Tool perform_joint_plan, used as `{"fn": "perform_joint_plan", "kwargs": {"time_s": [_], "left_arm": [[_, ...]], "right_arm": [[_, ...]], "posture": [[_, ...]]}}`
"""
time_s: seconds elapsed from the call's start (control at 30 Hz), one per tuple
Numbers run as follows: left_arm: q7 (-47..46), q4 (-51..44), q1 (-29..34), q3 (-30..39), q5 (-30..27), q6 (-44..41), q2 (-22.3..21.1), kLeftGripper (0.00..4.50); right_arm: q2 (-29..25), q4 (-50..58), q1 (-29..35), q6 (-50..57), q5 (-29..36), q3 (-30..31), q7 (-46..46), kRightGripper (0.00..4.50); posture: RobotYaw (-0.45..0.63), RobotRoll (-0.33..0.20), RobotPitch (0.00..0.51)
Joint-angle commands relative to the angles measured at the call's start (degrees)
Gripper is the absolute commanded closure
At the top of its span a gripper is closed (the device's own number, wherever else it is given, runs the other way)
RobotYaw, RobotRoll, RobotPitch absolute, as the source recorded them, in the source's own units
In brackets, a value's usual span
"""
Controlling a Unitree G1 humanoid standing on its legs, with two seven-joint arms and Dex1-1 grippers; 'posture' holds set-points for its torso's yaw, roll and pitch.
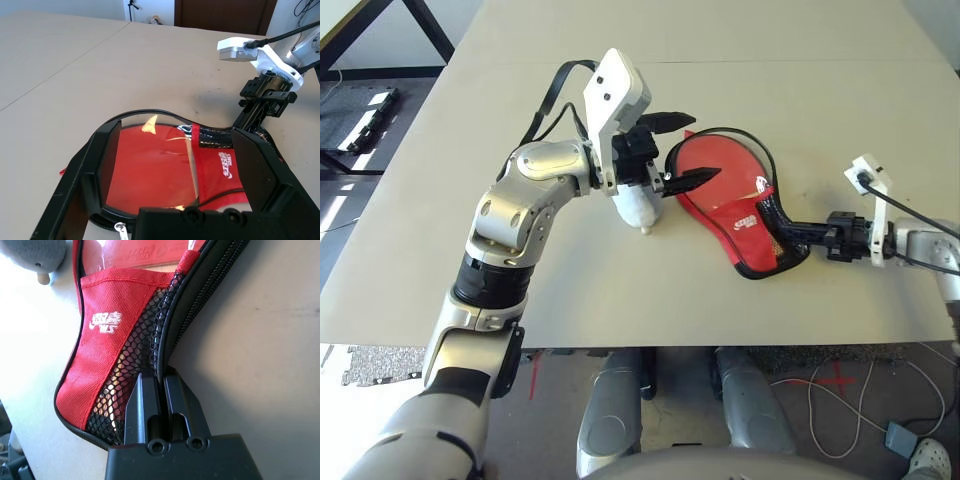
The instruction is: Store the ping-pong paddle in its case and zip it.
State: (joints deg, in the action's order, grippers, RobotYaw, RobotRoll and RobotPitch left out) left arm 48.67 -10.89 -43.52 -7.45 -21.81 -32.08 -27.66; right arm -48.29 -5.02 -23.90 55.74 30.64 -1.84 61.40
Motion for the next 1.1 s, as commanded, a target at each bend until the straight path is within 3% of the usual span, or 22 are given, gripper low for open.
{"fn": "perform_joint_plan", "kwargs": {"time_s": [0.03,0.53,1.1], "left_arm": [[0.6,0.6,0.2,-1.0,0.5,1.0,0.4,0.00],[0.9,1.8,-0.1,-1.2,0.8,2.2,1.3,0.00],[1.3,2.5,0.0,-1.1,1.3,2.8,1.5,0.00]], "right_arm": [[-4.1,-1.1,4.2,3.0,-0.5,0.8,1.5,4.48],[-12.8,-4.5,9.7,-0.3,-0.3,-2.6,7.0,4.48],[-12.6,1.2,15.2,3.1,3.6,-5.7,7.1,4.48]], "posture": [[-0.03,0.000,0.258],[-0.05,0.000,0.255],[-0.05,0.000,0.257]]}}
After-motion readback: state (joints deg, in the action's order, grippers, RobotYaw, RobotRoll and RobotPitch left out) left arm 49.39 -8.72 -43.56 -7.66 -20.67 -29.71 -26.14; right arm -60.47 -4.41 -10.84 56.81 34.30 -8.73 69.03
